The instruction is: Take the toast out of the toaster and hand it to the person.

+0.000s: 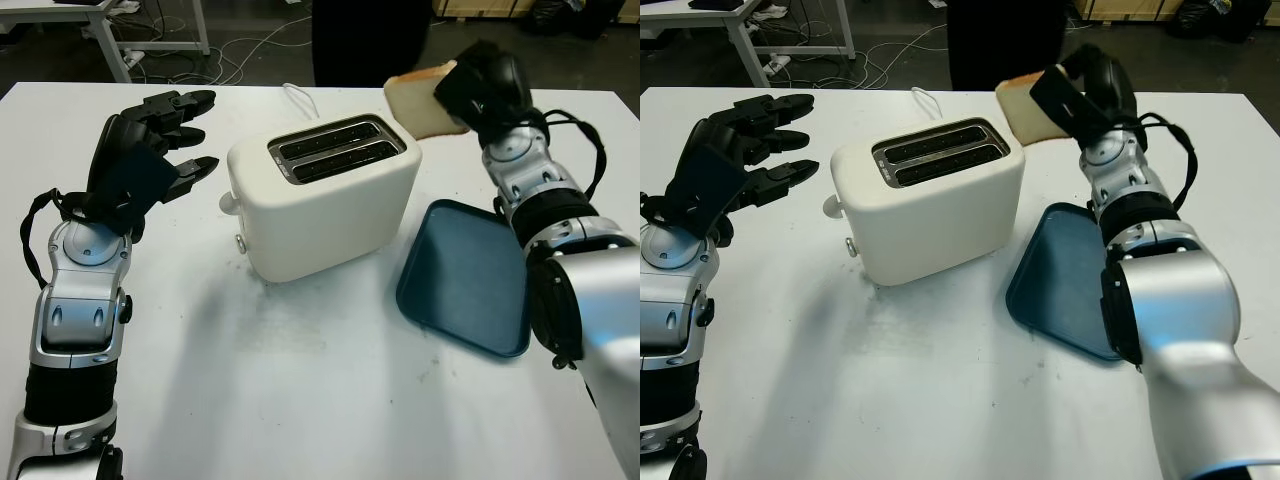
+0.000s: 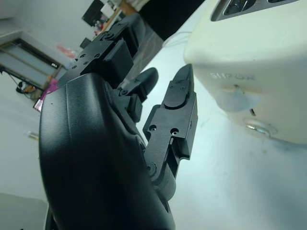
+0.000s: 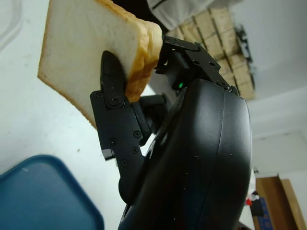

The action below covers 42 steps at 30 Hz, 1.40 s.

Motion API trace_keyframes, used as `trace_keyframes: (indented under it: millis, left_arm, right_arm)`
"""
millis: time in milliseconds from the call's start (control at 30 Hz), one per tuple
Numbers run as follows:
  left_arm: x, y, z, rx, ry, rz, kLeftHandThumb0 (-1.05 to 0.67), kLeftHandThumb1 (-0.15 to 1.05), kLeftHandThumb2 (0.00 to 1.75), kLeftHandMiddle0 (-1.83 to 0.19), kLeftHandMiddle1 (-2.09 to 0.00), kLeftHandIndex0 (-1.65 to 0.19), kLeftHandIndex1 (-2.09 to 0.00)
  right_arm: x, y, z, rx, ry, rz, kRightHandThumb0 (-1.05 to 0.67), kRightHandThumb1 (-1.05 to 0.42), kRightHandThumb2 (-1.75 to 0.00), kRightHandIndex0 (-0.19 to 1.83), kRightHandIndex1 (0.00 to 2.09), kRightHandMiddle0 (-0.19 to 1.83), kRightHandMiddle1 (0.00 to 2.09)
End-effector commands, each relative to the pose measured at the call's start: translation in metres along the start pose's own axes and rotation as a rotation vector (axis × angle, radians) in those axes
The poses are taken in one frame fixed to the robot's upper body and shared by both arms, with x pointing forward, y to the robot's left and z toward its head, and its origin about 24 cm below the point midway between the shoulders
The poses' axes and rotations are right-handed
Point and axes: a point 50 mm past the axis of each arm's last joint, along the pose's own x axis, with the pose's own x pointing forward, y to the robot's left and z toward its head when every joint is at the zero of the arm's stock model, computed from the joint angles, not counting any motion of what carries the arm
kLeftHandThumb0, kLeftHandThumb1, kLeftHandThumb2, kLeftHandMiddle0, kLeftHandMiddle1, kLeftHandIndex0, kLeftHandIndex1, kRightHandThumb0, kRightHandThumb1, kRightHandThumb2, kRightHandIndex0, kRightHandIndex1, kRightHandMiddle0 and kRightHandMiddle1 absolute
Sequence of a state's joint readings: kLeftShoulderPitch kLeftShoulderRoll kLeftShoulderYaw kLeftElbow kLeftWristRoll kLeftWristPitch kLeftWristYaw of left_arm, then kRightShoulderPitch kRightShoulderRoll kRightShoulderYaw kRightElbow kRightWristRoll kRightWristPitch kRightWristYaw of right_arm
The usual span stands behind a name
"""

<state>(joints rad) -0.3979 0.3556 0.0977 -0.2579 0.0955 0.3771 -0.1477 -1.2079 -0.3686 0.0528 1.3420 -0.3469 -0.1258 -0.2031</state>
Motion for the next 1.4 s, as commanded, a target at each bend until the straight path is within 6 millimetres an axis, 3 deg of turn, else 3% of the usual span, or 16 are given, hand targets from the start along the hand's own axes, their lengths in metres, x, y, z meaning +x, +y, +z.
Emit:
trace_keyframes:
  millis: [0,200,233,300,633,733,867,1100,1367]
  left_arm:
    - [-0.0012,0.0004,-0.0018,-0.003,-0.003,0.004,-0.33,0.92,0.10,-0.39,-0.71,-0.66,-0.02]
    - [-0.0013,0.0004,-0.0015,-0.003,-0.001,0.006,-0.33,0.92,0.11,-0.39,-0.71,-0.66,-0.02]
    - [-0.0012,0.0003,-0.0013,-0.004,-0.002,0.006,-0.33,0.92,0.11,-0.39,-0.71,-0.66,-0.02]
    - [-0.0010,0.0002,-0.0009,0.000,-0.003,0.005,-0.33,0.92,0.11,-0.39,-0.71,-0.66,-0.02]
    - [-0.0010,0.0008,-0.0012,0.004,-0.008,0.006,-0.34,0.92,0.10,-0.40,-0.71,-0.67,-0.02]
    - [-0.0010,0.0008,-0.0011,0.000,-0.005,0.007,-0.33,0.92,0.10,-0.39,-0.71,-0.66,-0.02]
    - [-0.0008,0.0006,-0.0012,-0.006,-0.009,0.007,-0.32,0.92,0.10,-0.39,-0.71,-0.66,-0.02]
    - [-0.0005,0.0003,-0.0001,0.001,-0.010,0.006,-0.33,0.92,0.10,-0.39,-0.72,-0.67,-0.02]
    - [0.0009,0.0006,0.0006,-0.003,-0.013,0.001,-0.33,0.92,0.10,-0.40,-0.73,-0.67,-0.02]
  right_arm:
    - [-0.0012,0.0025,-0.0045,-0.007,0.015,0.009,-0.11,-0.92,-0.31,0.57,1.75,0.45,1.62]
    - [-0.0011,0.0015,-0.0046,-0.009,0.014,0.007,-0.11,-0.92,-0.30,0.60,1.75,0.40,1.73]
    - [-0.0011,0.0013,-0.0047,-0.012,0.014,0.007,-0.11,-0.92,-0.30,0.56,1.75,0.43,1.59]
    - [-0.0009,0.0009,-0.0045,-0.013,0.015,0.008,-0.12,-0.92,-0.30,0.58,1.75,0.50,1.50]
    - [-0.0009,0.0010,-0.0025,0.011,-0.005,0.011,-0.12,-0.92,-0.30,0.63,1.75,0.47,1.73]
    - [-0.0010,0.0010,-0.0025,0.005,-0.008,0.008,-0.11,-0.92,-0.29,0.65,1.75,0.48,1.73]
    - [-0.0011,0.0011,-0.0028,0.000,-0.009,0.012,-0.11,-0.92,-0.28,0.63,1.75,0.52,1.57]
    - [-0.0008,0.0008,-0.0022,0.010,-0.008,0.017,-0.11,-0.92,-0.30,0.64,1.75,0.45,1.73]
    - [-0.0003,0.0002,0.0002,0.001,-0.016,0.012,-0.11,-0.92,-0.28,0.66,1.75,0.47,1.75]
